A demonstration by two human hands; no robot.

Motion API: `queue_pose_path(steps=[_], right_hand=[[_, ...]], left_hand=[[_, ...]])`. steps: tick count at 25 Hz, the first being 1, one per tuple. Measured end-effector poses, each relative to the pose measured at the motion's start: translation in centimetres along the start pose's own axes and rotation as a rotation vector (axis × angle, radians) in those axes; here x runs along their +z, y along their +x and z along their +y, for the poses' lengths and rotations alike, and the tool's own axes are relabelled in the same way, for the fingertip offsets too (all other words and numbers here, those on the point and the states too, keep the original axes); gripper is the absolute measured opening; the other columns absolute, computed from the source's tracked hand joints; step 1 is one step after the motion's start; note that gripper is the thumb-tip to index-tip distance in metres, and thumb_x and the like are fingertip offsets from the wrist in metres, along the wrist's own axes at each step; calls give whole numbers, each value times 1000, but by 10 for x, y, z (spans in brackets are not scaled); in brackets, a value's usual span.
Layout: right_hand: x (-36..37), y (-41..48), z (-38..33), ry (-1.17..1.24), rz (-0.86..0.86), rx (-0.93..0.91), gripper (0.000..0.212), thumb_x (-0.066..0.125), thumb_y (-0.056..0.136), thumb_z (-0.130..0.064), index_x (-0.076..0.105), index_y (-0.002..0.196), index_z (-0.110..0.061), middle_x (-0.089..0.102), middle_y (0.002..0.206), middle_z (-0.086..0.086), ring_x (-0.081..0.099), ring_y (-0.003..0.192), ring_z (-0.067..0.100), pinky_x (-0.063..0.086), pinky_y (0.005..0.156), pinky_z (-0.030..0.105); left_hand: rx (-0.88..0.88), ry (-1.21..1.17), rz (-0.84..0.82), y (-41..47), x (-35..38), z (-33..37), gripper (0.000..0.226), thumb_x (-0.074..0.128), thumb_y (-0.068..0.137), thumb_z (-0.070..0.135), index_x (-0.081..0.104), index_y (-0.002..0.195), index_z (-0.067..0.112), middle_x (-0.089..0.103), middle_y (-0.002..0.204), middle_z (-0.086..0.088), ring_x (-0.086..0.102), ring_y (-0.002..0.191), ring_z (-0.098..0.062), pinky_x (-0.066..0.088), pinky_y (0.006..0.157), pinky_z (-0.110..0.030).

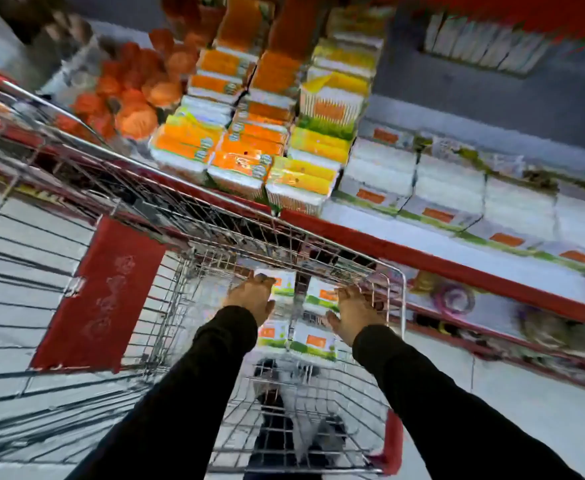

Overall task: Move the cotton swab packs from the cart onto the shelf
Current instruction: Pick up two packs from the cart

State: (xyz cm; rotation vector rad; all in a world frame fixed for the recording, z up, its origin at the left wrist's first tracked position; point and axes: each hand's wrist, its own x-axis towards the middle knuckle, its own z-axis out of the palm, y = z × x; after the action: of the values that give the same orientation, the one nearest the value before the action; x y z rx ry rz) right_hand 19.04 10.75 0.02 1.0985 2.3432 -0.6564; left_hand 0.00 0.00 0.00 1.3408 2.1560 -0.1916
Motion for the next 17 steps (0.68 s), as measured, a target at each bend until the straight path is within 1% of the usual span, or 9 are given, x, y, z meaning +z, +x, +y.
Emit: queue_pose_path(steps=[2, 4, 7, 9, 11, 13, 15, 17], right_hand=[[12, 21, 7, -11, -31, 50, 60, 49, 101, -35, 31, 151, -6, 33, 154, 14, 39, 140, 31, 41, 109, 40], [25, 39, 14, -54, -45, 53, 60, 50, 100, -34, 31, 150, -7, 32, 154, 13, 41, 137, 32, 43, 107, 41], [43, 56, 19, -160, -42, 31, 64, 48, 100, -35, 24, 153, -7, 26, 157, 12, 37, 138, 33, 44, 103, 43], [47, 62, 20, -207, -40, 14, 69, 48, 100, -36, 19, 155, -7, 24, 158, 13, 35, 139, 34, 44, 103, 43], [52, 67, 21, -207, -26, 1, 73, 53, 98, -37, 19, 155, -7, 24, 156, 16, 34, 139, 35, 45, 102, 42], [54, 70, 18, -224, -20, 10, 80, 60, 95, -37, 18, 155, -5, 26, 153, 18, 35, 136, 36, 45, 102, 43], [54, 73, 16, -254, -11, 23, 88, 65, 93, -38, 15, 155, -3, 24, 152, 21, 36, 135, 37, 45, 102, 46], [55, 77, 15, -271, -15, 30, 90, 69, 90, -40, 18, 154, -2, 25, 151, 21, 36, 135, 37, 45, 102, 46]], left_hand=[[16, 22, -47, 29, 15, -6, 56, 54, 98, 30, 36, 150, 15, 42, 153, -9, 48, 135, -30, 46, 109, -44], [13, 59, -92, 52, 28, -12, 64, 57, 97, 32, 30, 152, 13, 38, 155, -10, 47, 137, -31, 46, 109, -44], [28, 120, -99, 76, 48, -17, 75, 58, 96, 37, 21, 156, 10, 31, 159, -11, 46, 137, -33, 46, 109, -43], [46, 173, -89, 84, 54, -20, 79, 58, 96, 38, 16, 157, 9, 25, 162, -12, 38, 142, -33, 40, 115, -43], [77, 198, -81, 90, 58, -24, 81, 59, 96, 36, 13, 157, 9, 21, 163, -12, 30, 147, -33, 33, 120, -44], [90, 222, -60, 92, 60, -25, 82, 62, 95, 35, 14, 157, 10, 20, 164, -12, 26, 149, -34, 29, 121, -44], [89, 237, -48, 95, 60, -24, 85, 64, 93, 33, 13, 157, 11, 20, 164, -12, 25, 149, -33, 27, 122, -43], [74, 248, -62, 94, 59, -22, 89, 68, 91, 33, 13, 157, 13, 25, 160, -14, 31, 146, -35, 29, 119, -43]])
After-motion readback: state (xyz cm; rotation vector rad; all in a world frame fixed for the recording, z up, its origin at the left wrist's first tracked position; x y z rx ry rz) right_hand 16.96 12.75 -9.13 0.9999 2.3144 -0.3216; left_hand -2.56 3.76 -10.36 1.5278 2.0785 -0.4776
